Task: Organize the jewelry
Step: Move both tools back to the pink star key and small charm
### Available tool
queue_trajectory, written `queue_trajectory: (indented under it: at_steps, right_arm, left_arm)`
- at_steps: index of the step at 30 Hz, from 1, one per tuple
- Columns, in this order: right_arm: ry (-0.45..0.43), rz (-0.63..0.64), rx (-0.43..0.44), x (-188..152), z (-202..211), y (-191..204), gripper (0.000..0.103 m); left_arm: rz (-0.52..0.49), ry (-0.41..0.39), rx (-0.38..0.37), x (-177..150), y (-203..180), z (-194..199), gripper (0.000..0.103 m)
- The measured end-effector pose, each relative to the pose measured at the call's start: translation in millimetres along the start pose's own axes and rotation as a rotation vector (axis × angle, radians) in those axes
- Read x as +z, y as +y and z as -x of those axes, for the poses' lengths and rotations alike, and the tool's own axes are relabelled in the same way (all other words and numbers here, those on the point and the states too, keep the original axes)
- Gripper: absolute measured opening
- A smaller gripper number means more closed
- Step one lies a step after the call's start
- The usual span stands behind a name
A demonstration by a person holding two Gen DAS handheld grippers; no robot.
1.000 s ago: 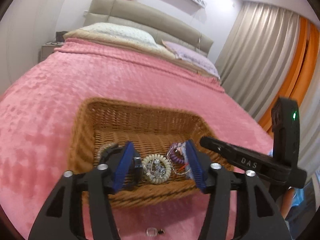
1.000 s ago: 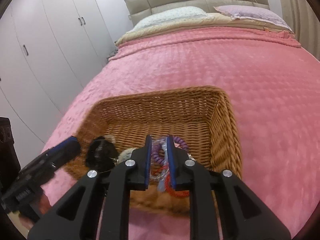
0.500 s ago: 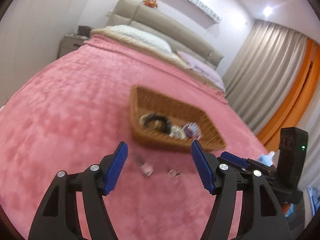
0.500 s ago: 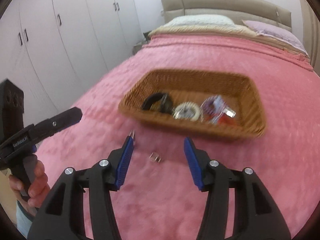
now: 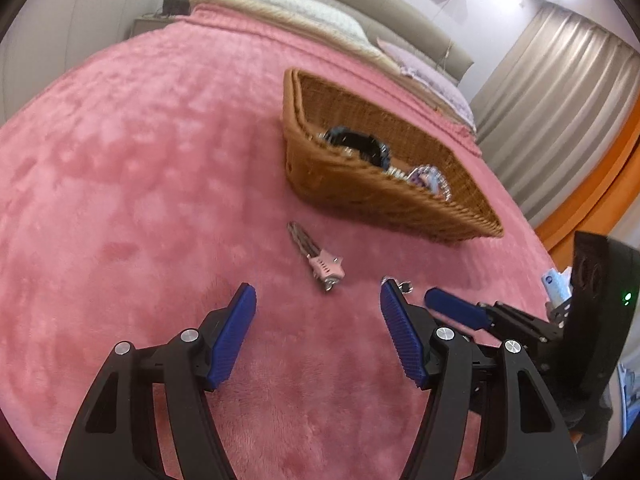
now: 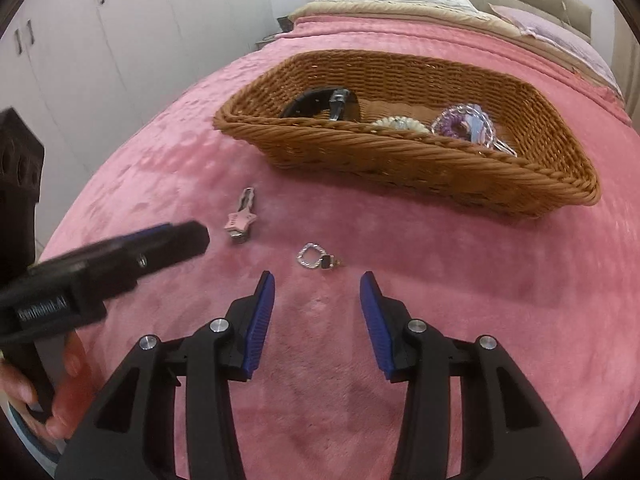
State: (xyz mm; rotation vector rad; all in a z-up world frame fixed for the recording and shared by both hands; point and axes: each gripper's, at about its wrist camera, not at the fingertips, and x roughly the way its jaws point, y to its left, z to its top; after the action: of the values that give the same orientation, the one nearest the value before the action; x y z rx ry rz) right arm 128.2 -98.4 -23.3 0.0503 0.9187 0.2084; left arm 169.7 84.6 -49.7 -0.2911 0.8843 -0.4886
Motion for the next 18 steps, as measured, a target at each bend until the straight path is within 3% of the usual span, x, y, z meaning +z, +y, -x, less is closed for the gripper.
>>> queue_trajectory:
  at_steps: [4, 9, 18]
  right_arm:
    - [0.013, -0.027, -0.007, 8.8, -6.7, -4.9, 0.041]
    - [0.018, 0.005, -0.037, 15.3, -19.8, 2.7, 0.031]
    - [0.005, 0.036, -0.033, 10.2, -17.9, 6.6, 0.009]
  left_arm:
    - [0.009, 0.028, 0.009, 4.8, 0.7, -6.0, 0.062]
    - [0.113, 0.106, -0.088, 24.6, 7.6, -19.5, 0.062]
    - [-0.019, 0.093, 0.068, 21.8, -17.1, -39.6, 0.062]
